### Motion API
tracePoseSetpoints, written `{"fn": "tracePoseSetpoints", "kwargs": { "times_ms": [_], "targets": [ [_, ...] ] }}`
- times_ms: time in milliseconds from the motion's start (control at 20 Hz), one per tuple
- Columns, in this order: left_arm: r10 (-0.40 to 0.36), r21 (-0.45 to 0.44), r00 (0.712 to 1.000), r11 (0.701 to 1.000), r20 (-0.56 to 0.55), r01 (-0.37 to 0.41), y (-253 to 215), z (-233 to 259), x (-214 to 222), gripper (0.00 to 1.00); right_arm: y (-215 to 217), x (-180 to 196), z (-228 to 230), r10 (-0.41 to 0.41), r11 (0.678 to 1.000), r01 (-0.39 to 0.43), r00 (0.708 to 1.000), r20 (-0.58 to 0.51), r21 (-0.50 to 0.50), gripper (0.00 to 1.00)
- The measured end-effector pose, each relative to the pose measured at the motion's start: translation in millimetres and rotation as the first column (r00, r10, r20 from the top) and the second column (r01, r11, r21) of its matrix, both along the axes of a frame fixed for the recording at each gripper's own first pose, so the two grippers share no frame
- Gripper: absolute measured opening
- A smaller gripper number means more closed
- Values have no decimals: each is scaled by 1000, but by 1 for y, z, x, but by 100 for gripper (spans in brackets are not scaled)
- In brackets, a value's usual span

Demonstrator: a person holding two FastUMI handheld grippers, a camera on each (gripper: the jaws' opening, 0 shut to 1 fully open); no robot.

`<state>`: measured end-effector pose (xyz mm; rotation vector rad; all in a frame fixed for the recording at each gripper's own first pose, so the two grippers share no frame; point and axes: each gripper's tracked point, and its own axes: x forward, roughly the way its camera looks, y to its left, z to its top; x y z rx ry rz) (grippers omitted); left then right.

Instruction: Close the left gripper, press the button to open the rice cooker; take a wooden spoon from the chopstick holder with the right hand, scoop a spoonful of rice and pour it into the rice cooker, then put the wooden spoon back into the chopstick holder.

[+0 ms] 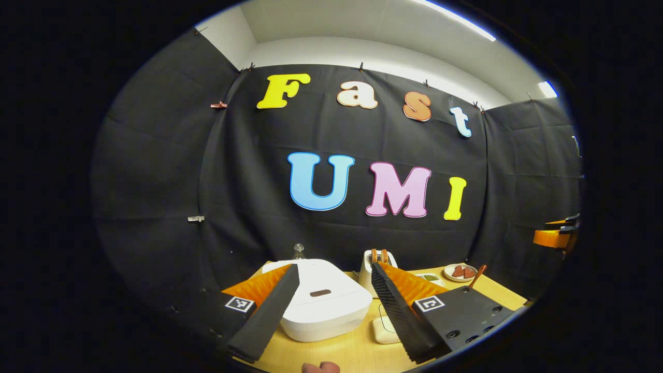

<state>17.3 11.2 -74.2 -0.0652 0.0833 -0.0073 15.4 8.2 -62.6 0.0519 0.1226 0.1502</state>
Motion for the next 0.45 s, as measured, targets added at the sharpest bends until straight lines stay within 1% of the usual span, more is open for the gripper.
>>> {"fn": "tracePoseSetpoints", "kwargs": {
  "times_ms": [100,200,250,350,450],
  "targets": [
    [11,-12,1000,1000,5,-11,7,5,-13,96,3,-1,10,5,1000,-4,999,33,-8,98],
    [13,-17,1000,1000,15,-13,12,11,-24,96,5,0,19,4,1000,-3,998,65,-13,100],
    [15,-15,1000,1000,16,-15,14,12,-29,96,6,-1,23,5,1000,-4,997,78,-12,98],
    [19,4,999,1000,41,-19,18,23,-37,96,9,-3,31,4,1000,-4,995,103,-5,98],
    [2,27,998,1000,61,-4,16,27,-43,96,12,-2,35,11,1000,-11,993,113,3,99]
  ]
}}
